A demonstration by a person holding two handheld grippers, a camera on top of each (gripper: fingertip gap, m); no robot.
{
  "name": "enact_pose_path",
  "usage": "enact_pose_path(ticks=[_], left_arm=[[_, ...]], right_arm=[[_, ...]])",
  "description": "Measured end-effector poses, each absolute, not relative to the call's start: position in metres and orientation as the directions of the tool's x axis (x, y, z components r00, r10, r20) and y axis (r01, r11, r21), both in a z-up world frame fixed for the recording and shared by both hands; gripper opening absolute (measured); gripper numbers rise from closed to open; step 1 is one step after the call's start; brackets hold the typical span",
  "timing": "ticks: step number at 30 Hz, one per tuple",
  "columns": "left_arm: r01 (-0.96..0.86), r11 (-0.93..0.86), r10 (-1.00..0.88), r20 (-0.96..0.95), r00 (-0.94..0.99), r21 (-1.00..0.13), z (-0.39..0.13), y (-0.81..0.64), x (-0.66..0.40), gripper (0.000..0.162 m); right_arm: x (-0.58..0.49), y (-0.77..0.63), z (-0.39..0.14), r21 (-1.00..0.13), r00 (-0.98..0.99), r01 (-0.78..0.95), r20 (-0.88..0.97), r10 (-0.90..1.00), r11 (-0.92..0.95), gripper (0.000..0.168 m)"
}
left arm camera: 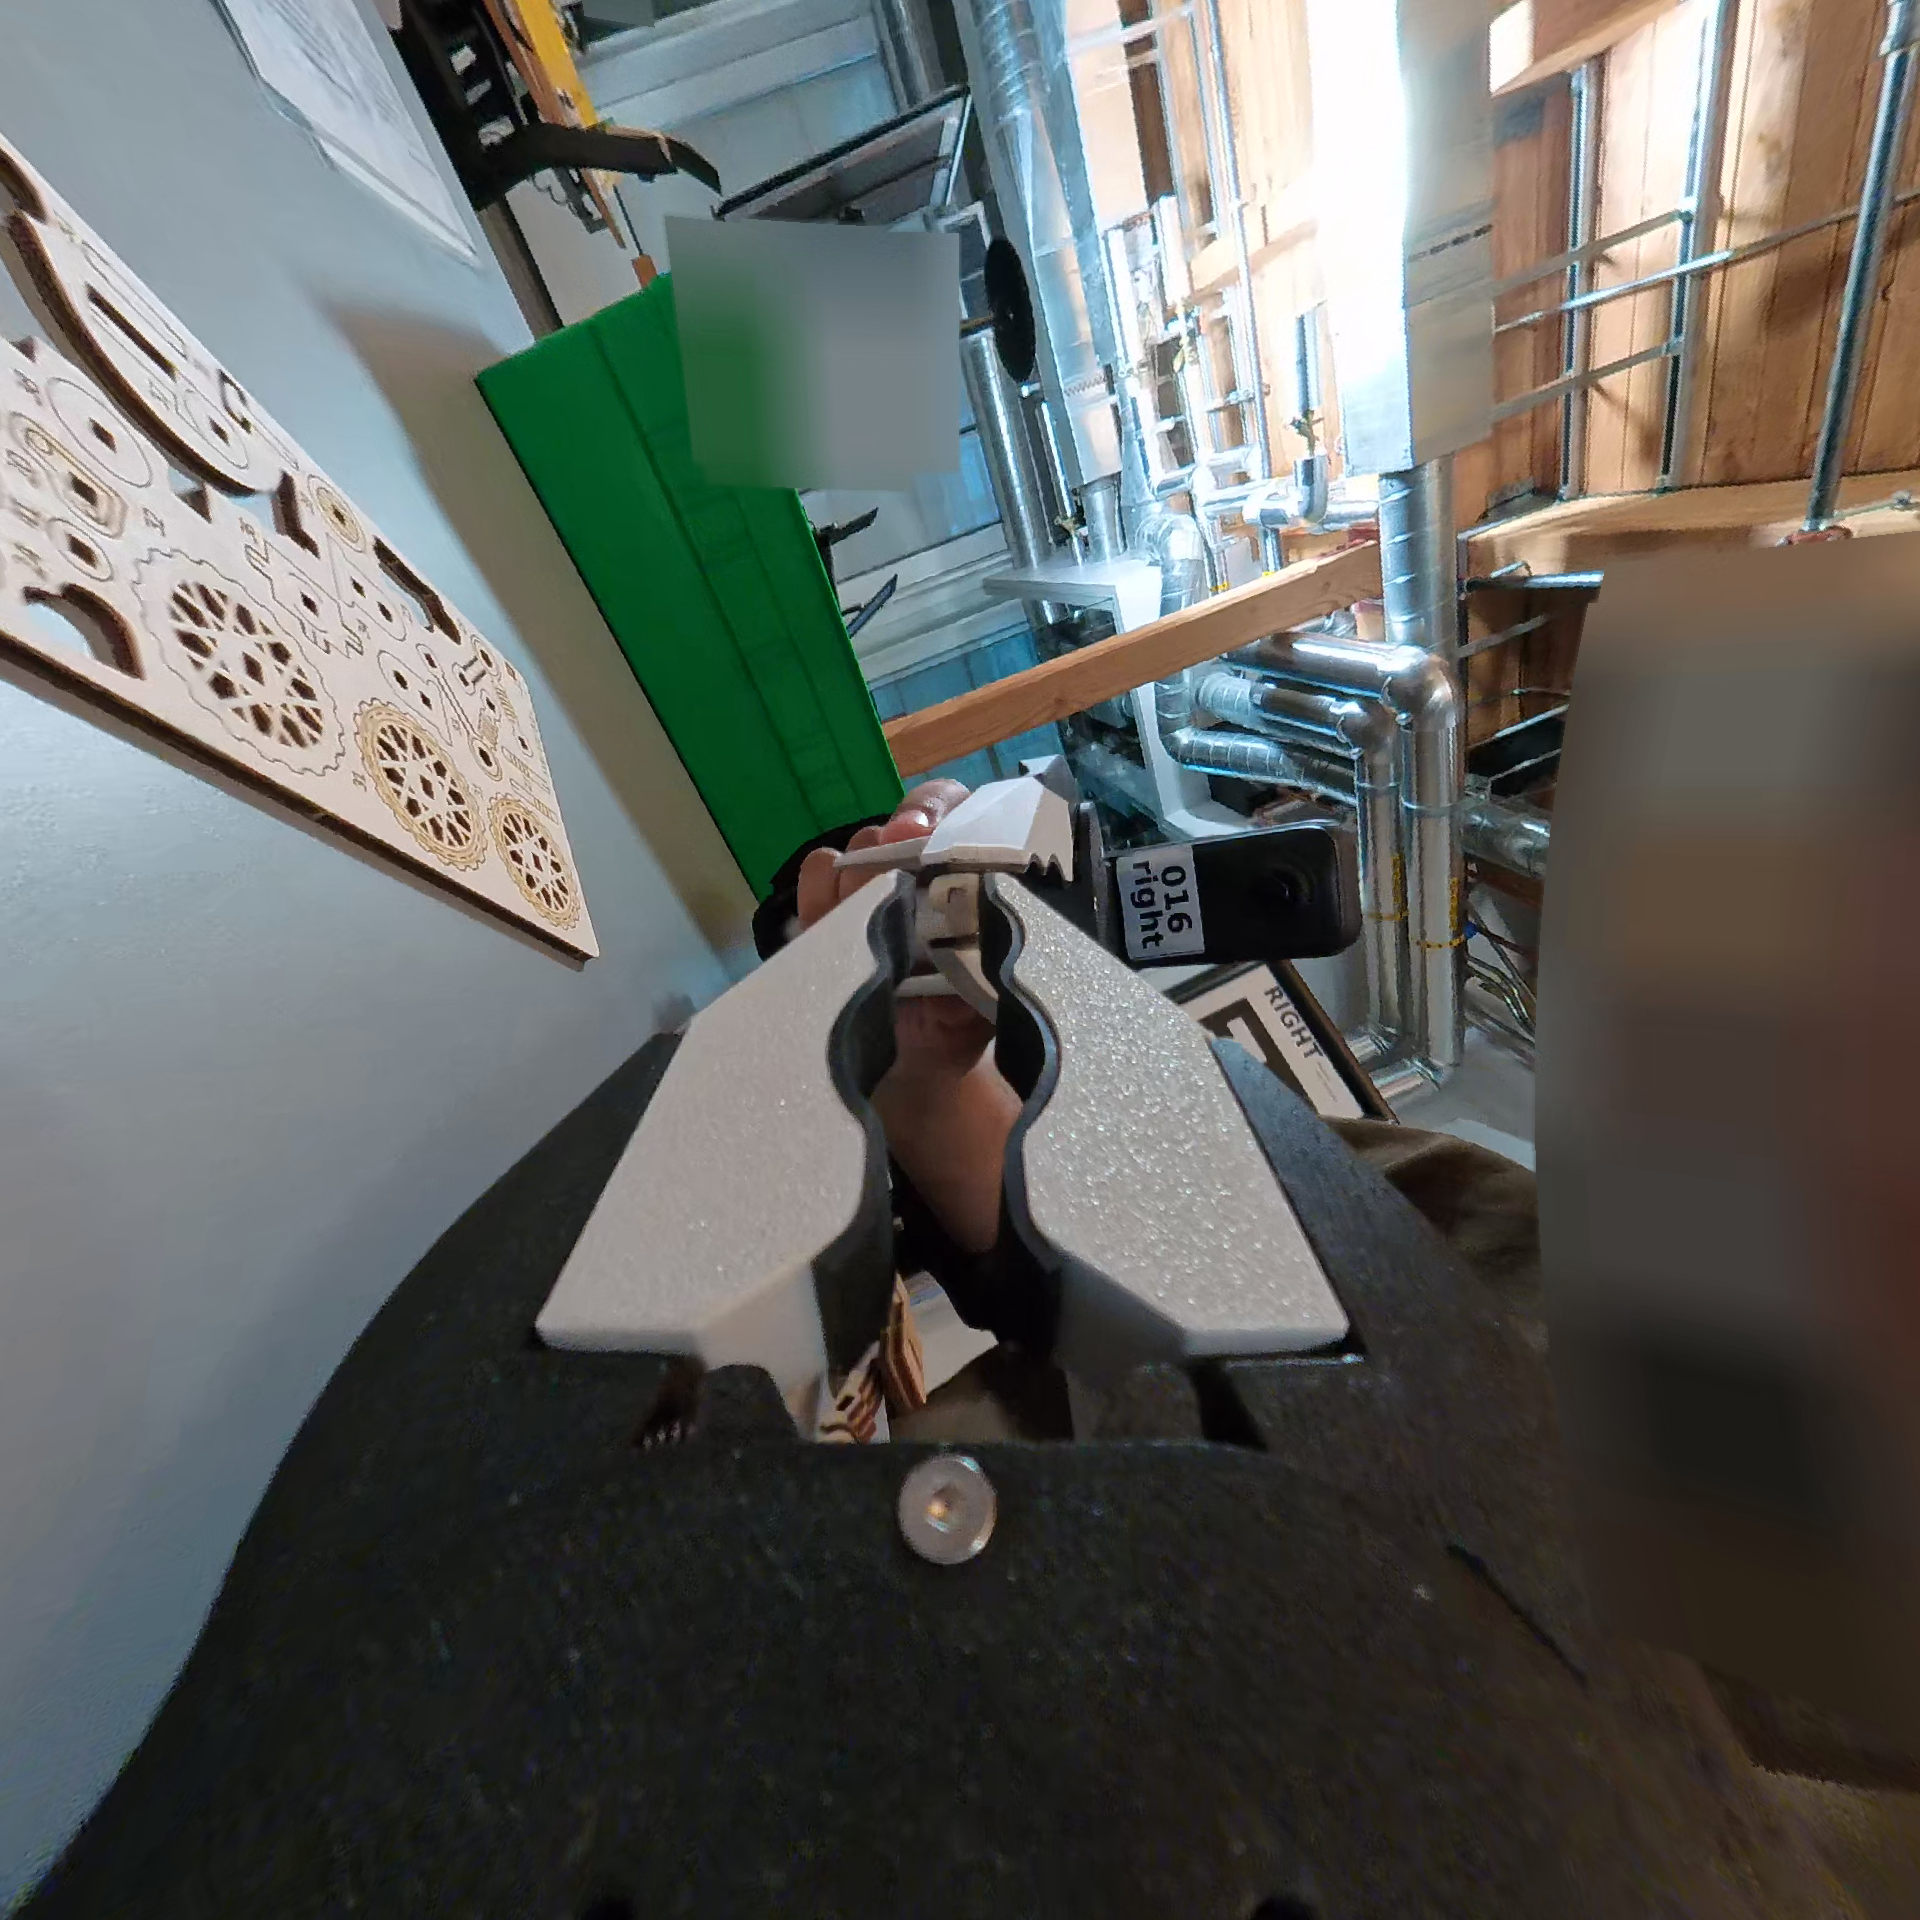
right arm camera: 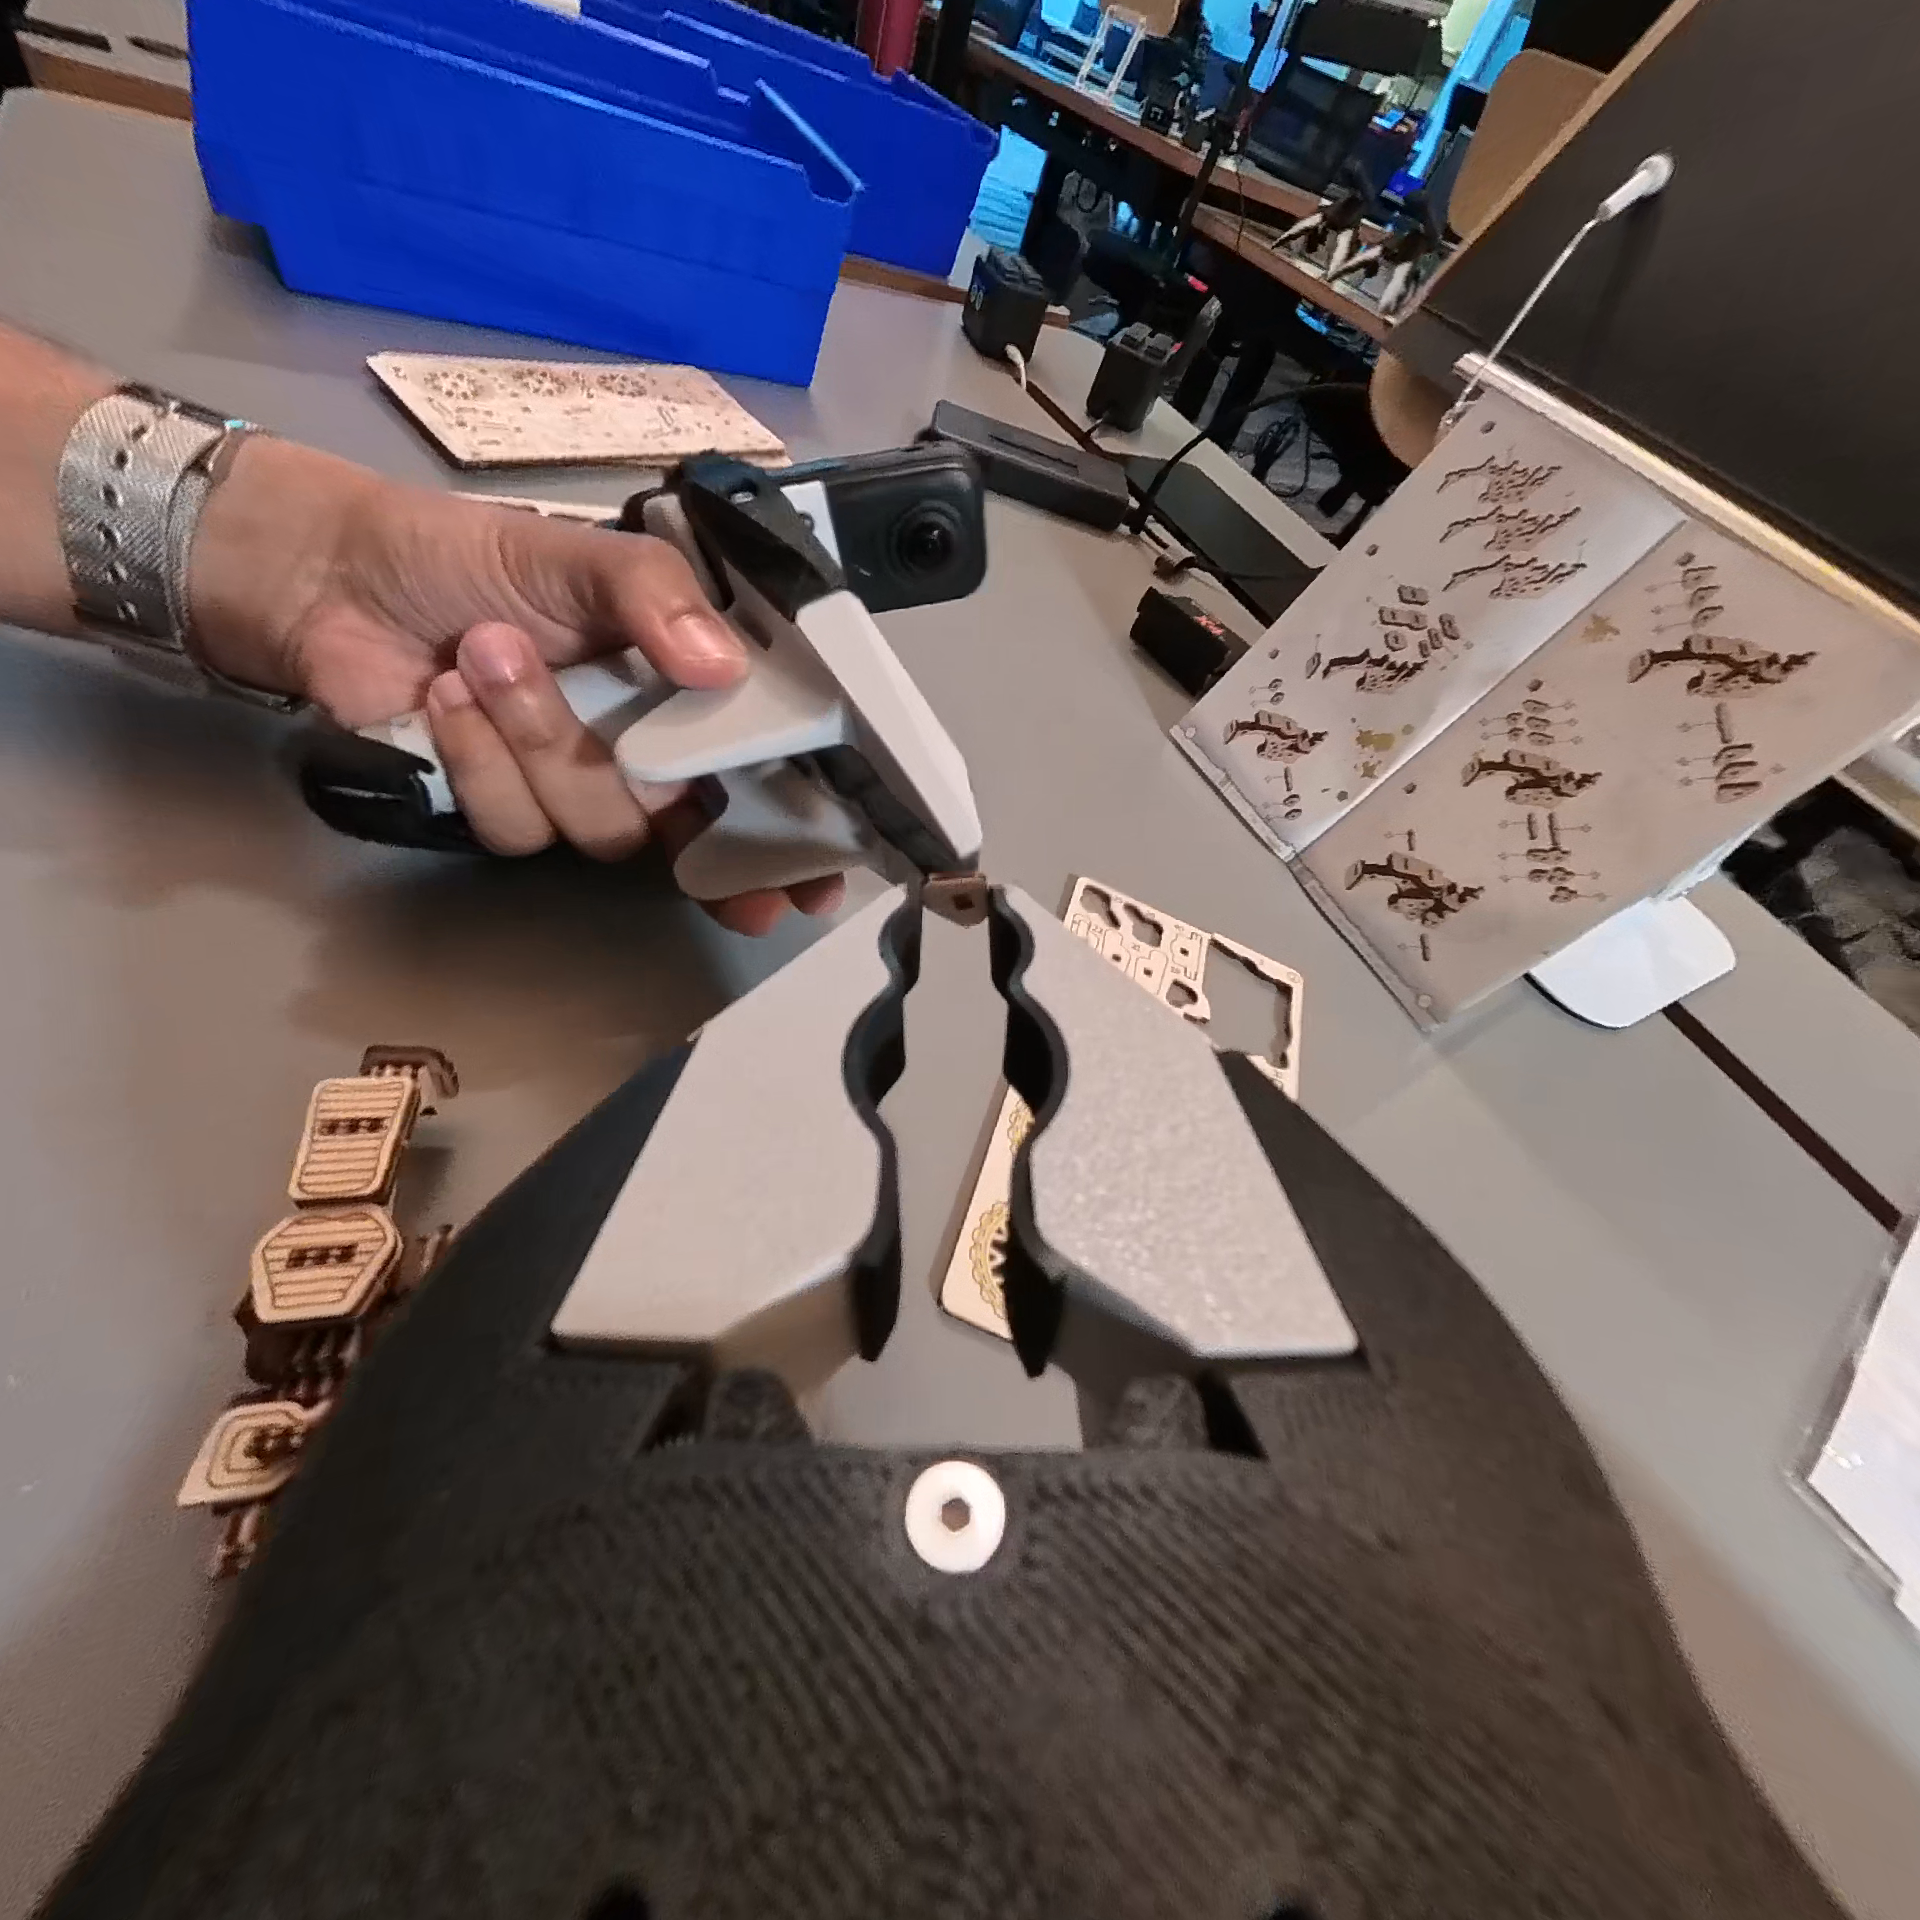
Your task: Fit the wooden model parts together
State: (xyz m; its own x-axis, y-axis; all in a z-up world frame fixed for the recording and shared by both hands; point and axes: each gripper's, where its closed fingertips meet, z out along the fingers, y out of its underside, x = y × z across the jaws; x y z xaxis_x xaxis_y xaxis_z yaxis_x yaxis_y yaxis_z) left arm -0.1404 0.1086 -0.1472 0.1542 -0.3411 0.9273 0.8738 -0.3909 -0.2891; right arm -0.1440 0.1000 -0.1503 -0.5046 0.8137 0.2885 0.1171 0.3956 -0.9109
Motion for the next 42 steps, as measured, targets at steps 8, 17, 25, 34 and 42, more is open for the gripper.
enact_pose_path(ticks=[8, 17, 25, 34, 42], left_arm=[[0.848, -0.328, -0.318, 0.894, 0.317, -0.417, -0.148, 0.110, -0.145, 0.009], [0.760, -0.321, -0.177, 0.824, 0.537, -0.565, -0.165, 0.114, -0.148, 0.009], [0.716, -0.379, -0.092, 0.794, 0.601, -0.586, -0.182, 0.117, -0.142, 0.019], [0.699, -0.384, -0.088, 0.777, 0.623, -0.604, -0.182, 0.116, -0.143, 0.019], [0.673, -0.363, -0.062, 0.737, 0.673, -0.645, -0.181, 0.116, -0.149, 0.000]], right_arm=[[-0.148, 0.117, -0.152, -0.955, -0.471, 0.273, -0.028, 0.881, 0.115, 0.011], [-0.149, 0.124, -0.167, -0.906, -0.433, 0.339, 0.089, 0.897, 0.254, 0.011], [-0.148, 0.107, -0.188, -0.765, -0.465, 0.323, 0.385, 0.797, 0.557, 0.011], [-0.148, 0.108, -0.183, -0.827, -0.457, 0.336, 0.276, 0.845, 0.452, 0.011], [-0.148, 0.107, -0.183, -0.845, -0.463, 0.341, 0.231, 0.856, 0.412, 0.011]])
